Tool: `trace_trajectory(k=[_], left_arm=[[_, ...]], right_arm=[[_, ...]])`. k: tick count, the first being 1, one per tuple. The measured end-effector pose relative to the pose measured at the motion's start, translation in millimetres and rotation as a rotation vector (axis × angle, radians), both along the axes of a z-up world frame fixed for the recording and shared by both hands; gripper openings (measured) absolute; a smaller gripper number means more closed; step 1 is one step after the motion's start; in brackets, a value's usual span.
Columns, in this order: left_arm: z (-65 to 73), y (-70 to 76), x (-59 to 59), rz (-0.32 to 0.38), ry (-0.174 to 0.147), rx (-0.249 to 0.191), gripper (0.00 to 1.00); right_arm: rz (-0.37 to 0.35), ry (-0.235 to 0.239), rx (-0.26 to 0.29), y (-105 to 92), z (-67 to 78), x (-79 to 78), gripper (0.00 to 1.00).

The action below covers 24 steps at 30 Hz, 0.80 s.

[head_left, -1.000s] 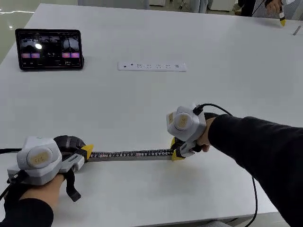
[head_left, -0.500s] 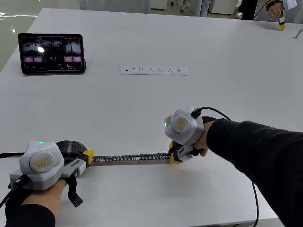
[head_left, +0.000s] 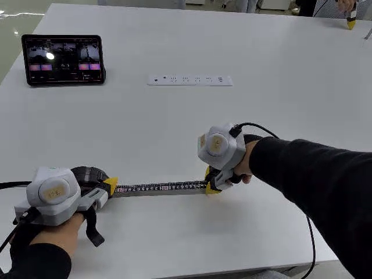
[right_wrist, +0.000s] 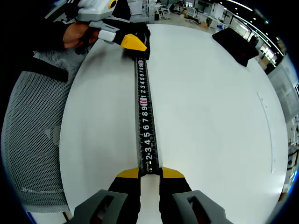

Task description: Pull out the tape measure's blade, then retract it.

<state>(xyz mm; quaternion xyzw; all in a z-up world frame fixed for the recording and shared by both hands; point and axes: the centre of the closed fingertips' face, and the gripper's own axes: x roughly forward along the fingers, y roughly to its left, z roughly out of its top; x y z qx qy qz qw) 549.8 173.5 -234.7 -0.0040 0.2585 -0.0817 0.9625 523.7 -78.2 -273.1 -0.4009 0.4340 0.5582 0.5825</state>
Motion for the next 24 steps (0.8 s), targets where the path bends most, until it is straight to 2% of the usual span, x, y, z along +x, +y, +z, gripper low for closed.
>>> trace_trajectory(k=[9, 24], left_arm=[[-0.1, -0.4, 0.0, -0.001, 0.002, -0.003, 0.63], [1.9, -1.7, -3.1, -0.005, 0.008, 0.003, 0.63]], right_arm=[[-0.002, -0.002, -0.022, 4.5, 0.2, 0.3, 0.1], [0.002, 0.004, 0.007, 14.4, 0.1, -0.5, 0.1]])
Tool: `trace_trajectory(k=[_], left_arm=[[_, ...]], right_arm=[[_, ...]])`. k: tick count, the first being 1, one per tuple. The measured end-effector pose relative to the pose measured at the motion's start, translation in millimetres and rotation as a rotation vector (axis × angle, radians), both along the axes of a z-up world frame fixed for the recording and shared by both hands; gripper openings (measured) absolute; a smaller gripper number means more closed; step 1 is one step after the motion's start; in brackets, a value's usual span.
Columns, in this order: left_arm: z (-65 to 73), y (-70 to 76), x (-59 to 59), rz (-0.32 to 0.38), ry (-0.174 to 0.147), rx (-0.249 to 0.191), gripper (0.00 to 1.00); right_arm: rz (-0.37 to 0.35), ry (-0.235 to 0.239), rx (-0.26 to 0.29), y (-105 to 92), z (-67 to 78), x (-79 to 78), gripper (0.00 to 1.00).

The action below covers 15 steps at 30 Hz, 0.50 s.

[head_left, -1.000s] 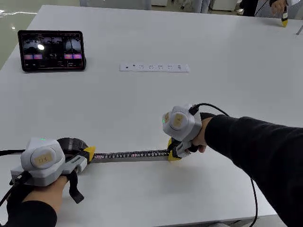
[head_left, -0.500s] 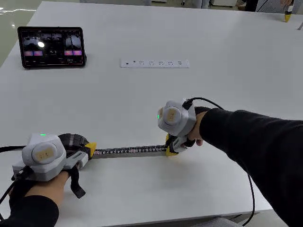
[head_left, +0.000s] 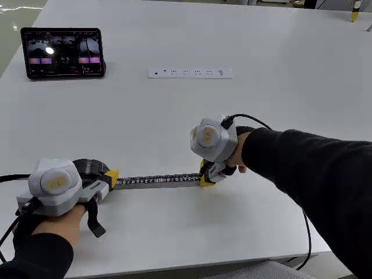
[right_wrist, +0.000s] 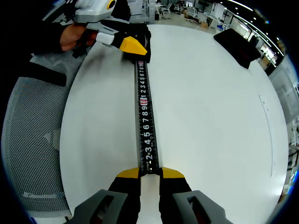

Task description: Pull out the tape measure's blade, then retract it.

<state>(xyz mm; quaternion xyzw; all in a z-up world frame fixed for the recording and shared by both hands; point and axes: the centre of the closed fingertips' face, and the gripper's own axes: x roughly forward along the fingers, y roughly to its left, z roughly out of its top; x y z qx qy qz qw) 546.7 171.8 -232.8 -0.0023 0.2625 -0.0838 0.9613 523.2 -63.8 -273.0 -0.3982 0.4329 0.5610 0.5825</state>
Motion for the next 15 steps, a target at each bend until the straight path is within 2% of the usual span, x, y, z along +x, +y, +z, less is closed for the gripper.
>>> trace_trajectory(k=[1, 9, 12, 15], left_arm=[[0.0, 0.1, -0.2, -0.001, 0.0, 0.001, 0.63], [0.1, 0.6, 0.0, -0.001, -0.001, 0.002, 0.63], [-0.2, 0.8, 0.2, -0.001, -0.001, 0.002, 0.63], [-0.2, 0.8, 0.6, -0.001, -0.001, 0.003, 0.63]], right_arm=[[0.021, -0.006, 0.003, 1.0, 0.0, 0.0, 0.1], [0.014, -0.005, 0.017, 6.0, 0.9, -0.4, 0.1], [0.076, -0.017, 0.025, 8.0, 1.4, -1.6, 0.1], [0.061, -0.012, 0.026, 8.7, 1.8, -1.8, 0.1]])
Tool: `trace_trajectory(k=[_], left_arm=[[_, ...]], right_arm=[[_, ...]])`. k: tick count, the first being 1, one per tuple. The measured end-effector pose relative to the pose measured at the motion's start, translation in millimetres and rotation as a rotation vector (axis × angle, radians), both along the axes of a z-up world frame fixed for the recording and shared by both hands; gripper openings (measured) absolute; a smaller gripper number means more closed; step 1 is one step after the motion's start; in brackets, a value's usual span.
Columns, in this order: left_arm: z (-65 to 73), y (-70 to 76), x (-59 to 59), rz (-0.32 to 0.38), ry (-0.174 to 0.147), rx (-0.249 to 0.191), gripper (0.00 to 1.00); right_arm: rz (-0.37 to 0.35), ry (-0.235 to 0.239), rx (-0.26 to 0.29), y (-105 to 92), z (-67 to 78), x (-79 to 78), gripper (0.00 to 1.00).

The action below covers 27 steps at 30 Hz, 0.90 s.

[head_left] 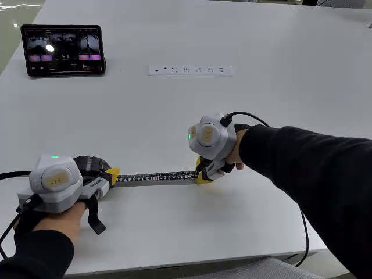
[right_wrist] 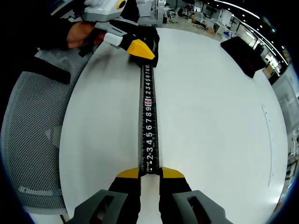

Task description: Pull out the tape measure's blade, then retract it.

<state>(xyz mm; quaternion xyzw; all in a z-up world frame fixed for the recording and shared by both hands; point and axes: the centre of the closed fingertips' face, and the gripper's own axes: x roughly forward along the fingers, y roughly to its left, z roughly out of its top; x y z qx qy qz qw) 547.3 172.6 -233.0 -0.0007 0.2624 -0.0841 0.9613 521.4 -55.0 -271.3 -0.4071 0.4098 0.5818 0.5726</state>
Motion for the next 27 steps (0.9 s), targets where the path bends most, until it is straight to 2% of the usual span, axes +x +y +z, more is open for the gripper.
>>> trace_trajectory(k=[3, 4, 13, 22, 27], left_arm=[[-0.1, 0.0, 0.1, 0.0, 0.001, 0.0, 0.63], [-0.3, 0.1, 0.4, 0.0, 0.001, 0.0, 0.63], [-0.6, 0.2, 2.0, 0.0, -0.001, 0.0, 0.63], [-2.1, 0.6, 3.0, -0.002, -0.002, 0.0, 0.63], [-2.7, 0.9, 3.4, -0.001, -0.002, 0.0, 0.63]], right_arm=[[-0.038, 0.01, 0.015, 2.7, 0.3, 0.5, 0.1], [-0.076, 0.024, 0.027, 4.3, 0.7, 0.6, 0.1], [-0.06, 0.013, 0.026, 9.5, -0.3, 1.4, 0.1], [-0.014, 0.003, 0.007, 13.3, -1.7, 1.8, 0.1], [-0.043, 0.013, 0.027, 16.4, -1.6, 2.6, 0.1]])
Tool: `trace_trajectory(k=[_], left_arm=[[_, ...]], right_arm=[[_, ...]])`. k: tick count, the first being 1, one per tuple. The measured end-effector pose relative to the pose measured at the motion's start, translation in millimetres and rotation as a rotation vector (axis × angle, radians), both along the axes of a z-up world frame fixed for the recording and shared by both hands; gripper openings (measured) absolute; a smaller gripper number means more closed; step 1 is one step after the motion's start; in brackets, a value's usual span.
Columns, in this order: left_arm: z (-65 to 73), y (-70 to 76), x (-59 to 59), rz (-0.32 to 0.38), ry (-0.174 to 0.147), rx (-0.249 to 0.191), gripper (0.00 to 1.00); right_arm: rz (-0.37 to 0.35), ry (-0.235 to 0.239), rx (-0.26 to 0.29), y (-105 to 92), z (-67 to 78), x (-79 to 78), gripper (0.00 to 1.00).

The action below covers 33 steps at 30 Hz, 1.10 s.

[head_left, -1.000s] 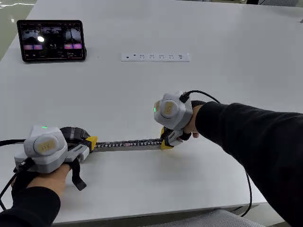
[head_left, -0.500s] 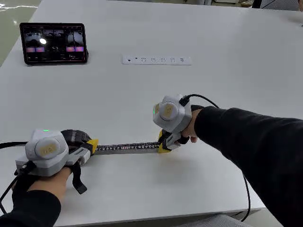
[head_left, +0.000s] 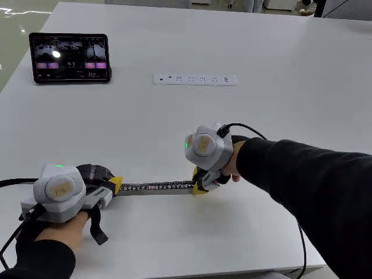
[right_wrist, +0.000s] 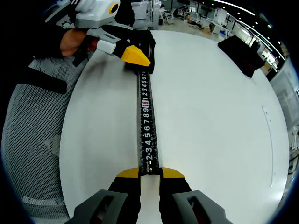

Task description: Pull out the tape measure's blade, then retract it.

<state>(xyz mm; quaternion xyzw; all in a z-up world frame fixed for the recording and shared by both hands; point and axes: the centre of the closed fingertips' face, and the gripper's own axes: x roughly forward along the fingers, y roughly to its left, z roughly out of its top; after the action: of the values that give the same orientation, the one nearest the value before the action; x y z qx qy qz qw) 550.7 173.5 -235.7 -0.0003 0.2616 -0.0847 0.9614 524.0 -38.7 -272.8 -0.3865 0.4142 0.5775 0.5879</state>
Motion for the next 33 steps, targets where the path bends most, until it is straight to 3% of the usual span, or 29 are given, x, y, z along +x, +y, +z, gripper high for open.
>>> trace_trajectory(k=[33], left_arm=[[-2.0, 0.3, -1.0, -0.006, -0.001, 0.005, 0.63]], right_arm=[[0.015, -0.012, -0.011, 17.4, 0.1, -1.0, 0.11]])
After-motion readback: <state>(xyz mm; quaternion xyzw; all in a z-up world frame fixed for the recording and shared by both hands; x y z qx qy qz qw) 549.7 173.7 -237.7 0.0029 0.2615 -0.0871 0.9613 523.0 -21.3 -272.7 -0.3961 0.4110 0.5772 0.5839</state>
